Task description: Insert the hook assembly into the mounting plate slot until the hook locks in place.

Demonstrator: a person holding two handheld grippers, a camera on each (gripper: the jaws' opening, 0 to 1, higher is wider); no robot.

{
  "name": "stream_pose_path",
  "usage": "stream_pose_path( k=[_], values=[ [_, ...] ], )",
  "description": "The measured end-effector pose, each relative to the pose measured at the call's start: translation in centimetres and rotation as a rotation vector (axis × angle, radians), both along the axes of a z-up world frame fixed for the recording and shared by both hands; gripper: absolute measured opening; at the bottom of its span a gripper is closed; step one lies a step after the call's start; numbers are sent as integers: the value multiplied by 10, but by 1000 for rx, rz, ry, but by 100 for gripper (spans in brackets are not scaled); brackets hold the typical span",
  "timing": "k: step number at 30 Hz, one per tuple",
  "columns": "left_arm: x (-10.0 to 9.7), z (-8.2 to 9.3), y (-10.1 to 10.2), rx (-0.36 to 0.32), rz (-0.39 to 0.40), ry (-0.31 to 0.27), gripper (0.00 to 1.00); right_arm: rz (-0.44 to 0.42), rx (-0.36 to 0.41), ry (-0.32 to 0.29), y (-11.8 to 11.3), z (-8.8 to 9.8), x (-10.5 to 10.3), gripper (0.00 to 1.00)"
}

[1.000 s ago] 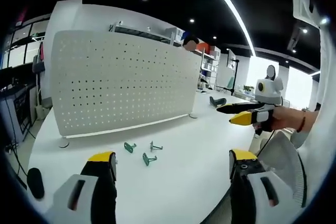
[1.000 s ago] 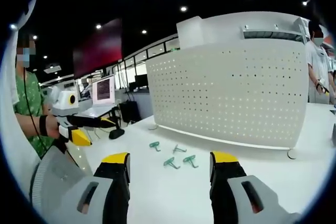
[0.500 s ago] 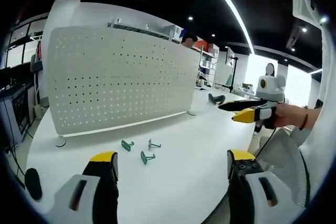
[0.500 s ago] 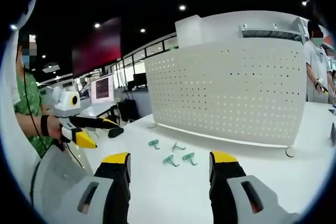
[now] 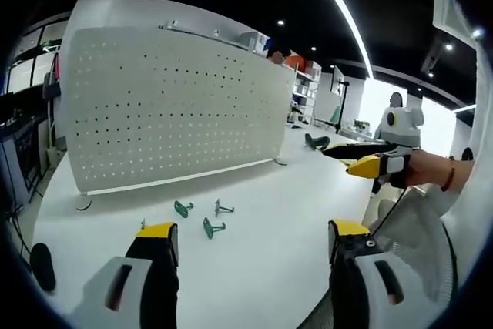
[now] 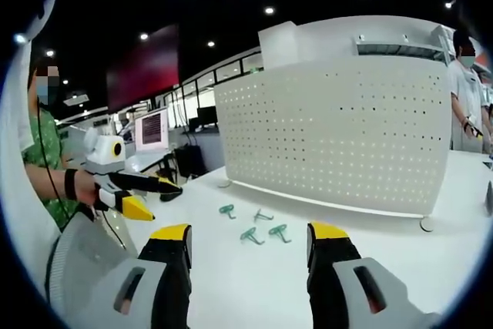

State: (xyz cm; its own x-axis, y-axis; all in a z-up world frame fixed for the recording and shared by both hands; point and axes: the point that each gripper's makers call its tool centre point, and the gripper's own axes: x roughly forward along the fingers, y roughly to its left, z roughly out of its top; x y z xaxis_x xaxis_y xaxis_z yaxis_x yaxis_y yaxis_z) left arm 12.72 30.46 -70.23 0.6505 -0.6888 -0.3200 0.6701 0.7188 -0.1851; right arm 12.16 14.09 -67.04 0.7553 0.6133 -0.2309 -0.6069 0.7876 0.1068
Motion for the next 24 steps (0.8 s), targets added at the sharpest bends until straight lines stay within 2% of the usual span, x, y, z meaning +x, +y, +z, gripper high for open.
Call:
stream_pose_path(
  k=[3, 5, 12, 24],
  values=[
    [1, -5, -5, -34, -9, 48, 82, 0, 5, 2, 0, 0, 0, 61],
    [3, -3, -7, -37, -16, 27, 82, 5, 4, 6, 1, -2, -1, 61],
    [10, -11, -10, 2, -16, 31, 81, 9, 5, 7, 2, -2, 0, 61],
    [22, -30, -4, 60, 17, 84, 74, 2, 11, 28, 6, -10, -2, 61]
  ],
)
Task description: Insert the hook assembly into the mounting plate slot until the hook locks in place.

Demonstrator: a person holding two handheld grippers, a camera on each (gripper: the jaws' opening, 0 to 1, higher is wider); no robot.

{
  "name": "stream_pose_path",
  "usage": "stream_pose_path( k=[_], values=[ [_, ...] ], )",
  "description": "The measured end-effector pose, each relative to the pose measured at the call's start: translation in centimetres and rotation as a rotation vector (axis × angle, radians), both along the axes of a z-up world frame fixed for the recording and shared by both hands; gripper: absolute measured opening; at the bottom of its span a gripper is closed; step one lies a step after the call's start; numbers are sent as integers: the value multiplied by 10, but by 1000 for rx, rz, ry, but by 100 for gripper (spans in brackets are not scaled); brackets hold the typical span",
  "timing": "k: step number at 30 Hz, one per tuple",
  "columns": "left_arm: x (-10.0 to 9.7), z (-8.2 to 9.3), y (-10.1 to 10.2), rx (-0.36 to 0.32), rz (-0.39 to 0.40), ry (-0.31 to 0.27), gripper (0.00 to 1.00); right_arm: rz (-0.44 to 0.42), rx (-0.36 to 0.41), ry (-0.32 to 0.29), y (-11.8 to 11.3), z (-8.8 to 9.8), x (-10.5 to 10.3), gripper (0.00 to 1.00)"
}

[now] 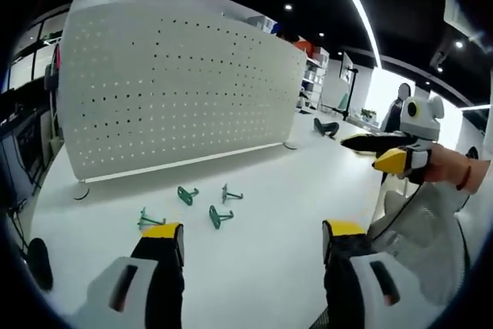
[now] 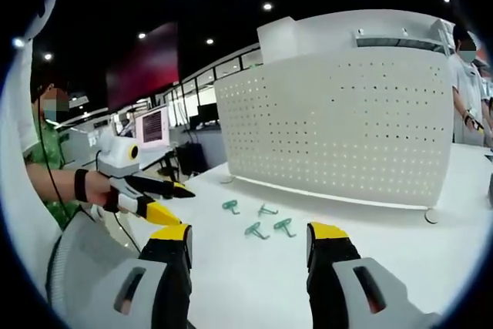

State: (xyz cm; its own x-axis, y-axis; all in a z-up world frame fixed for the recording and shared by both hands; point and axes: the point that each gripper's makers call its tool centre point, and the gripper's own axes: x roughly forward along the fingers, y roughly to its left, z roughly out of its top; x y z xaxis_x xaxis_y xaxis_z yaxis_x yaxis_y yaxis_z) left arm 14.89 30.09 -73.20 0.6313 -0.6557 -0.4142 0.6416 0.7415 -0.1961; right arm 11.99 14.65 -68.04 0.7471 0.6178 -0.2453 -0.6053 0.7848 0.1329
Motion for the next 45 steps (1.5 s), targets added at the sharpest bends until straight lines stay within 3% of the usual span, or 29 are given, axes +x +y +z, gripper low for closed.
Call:
stream_pose_path(
  k=[4, 25, 45],
  values=[
    [5, -3, -1, -2, 3, 9, 73, -10, 32, 0, 0, 3, 1, 61],
    [22, -26, -12, 44, -35, 42, 68, -57, 36, 21, -9, -3, 0, 60],
    [39, -41, -7, 94, 8, 69, 65, -28, 28, 35, -8, -5, 5, 60]
  ],
)
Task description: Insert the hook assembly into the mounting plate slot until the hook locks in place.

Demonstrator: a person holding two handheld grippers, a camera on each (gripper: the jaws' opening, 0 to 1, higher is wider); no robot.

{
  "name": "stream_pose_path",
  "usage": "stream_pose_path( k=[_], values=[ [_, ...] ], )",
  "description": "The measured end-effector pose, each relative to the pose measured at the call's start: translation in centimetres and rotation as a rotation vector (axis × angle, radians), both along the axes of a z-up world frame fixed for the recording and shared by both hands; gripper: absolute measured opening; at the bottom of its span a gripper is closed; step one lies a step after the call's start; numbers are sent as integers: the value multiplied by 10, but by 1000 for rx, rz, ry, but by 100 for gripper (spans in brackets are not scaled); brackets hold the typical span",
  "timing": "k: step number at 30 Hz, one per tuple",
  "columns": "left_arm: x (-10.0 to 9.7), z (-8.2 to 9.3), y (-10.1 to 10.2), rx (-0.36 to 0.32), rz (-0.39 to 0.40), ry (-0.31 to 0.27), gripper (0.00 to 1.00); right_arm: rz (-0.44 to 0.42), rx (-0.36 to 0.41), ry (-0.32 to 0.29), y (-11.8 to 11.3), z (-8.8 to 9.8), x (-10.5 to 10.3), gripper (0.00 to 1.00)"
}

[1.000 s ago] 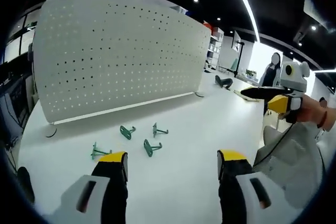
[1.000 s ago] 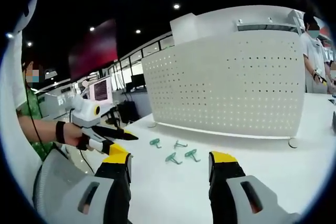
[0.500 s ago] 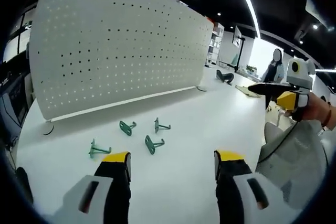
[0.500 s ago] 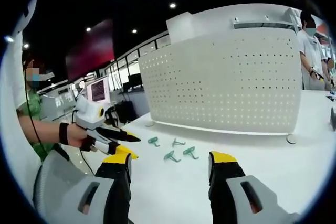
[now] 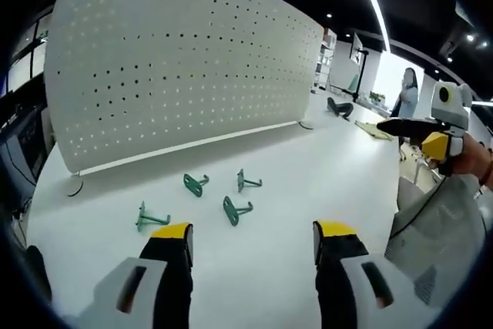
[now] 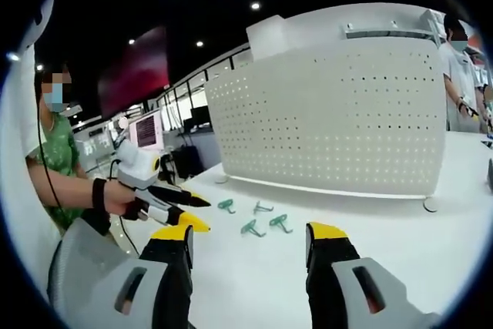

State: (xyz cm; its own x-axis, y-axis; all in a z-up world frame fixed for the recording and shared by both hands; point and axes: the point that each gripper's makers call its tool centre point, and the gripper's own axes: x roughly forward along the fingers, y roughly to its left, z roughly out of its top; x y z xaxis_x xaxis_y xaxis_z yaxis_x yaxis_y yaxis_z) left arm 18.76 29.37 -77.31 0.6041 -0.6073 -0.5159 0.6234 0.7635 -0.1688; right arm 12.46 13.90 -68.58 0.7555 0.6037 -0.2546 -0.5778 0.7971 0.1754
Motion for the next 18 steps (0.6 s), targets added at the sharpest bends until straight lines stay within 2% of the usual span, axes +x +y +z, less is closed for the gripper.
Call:
stream_pose_path(
  k=[11, 18],
  values=[
    [7, -11, -4, 6, 9, 23, 62, 22, 2, 10, 14, -5, 0, 60],
    [11, -19, -1, 30, 20, 35, 61, -2, 14, 17, 9, -8, -4, 60]
  ],
)
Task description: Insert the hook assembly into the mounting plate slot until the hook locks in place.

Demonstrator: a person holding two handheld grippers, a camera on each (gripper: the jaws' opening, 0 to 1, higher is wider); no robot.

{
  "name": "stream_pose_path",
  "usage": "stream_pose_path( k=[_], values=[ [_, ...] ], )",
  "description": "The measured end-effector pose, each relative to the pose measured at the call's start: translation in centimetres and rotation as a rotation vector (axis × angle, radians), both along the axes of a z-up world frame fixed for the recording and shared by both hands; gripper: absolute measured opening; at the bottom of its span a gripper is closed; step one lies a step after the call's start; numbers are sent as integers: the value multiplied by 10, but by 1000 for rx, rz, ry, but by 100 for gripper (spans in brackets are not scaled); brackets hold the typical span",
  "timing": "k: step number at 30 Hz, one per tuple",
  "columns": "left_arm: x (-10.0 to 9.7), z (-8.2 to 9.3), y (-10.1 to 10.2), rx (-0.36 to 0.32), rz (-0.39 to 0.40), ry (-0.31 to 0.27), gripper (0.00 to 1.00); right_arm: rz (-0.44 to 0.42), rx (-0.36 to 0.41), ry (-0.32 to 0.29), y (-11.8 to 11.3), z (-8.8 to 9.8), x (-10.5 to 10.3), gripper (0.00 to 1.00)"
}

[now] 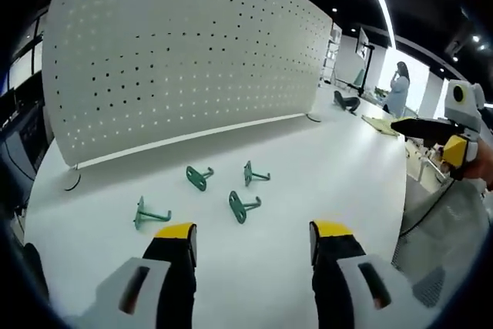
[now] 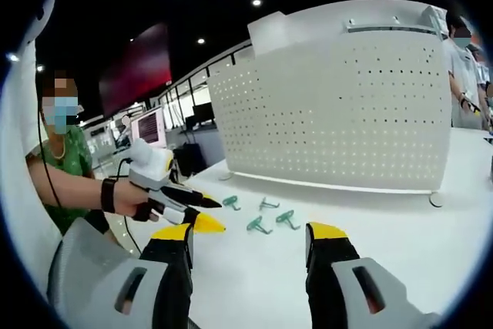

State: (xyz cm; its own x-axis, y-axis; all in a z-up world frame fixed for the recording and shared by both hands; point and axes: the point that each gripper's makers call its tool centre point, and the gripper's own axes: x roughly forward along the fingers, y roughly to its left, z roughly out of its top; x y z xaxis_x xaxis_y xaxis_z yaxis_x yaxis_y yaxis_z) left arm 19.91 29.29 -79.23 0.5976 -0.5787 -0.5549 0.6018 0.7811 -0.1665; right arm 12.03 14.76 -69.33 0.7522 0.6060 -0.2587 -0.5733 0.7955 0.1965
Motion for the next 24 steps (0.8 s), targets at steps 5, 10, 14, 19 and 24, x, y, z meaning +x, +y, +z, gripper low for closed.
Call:
stream_pose_path(
  k=[5, 10, 14, 19, 24],
  values=[
    [4, -3, 0, 6, 6, 5, 59, -6, -7, 2, -3, 0, -1, 59],
    [7, -7, -4, 9, 3, 13, 58, -17, -7, 0, -5, 1, -1, 59],
    [10, -12, -5, 44, 12, 12, 53, -14, -7, 1, -3, 0, -1, 59],
    [11, -16, -6, 65, 7, 20, 51, -6, -14, 4, -1, -1, -2, 59],
    [14, -18, -7, 81, 4, 26, 47, -10, -13, 5, -4, -1, -1, 59]
  ],
)
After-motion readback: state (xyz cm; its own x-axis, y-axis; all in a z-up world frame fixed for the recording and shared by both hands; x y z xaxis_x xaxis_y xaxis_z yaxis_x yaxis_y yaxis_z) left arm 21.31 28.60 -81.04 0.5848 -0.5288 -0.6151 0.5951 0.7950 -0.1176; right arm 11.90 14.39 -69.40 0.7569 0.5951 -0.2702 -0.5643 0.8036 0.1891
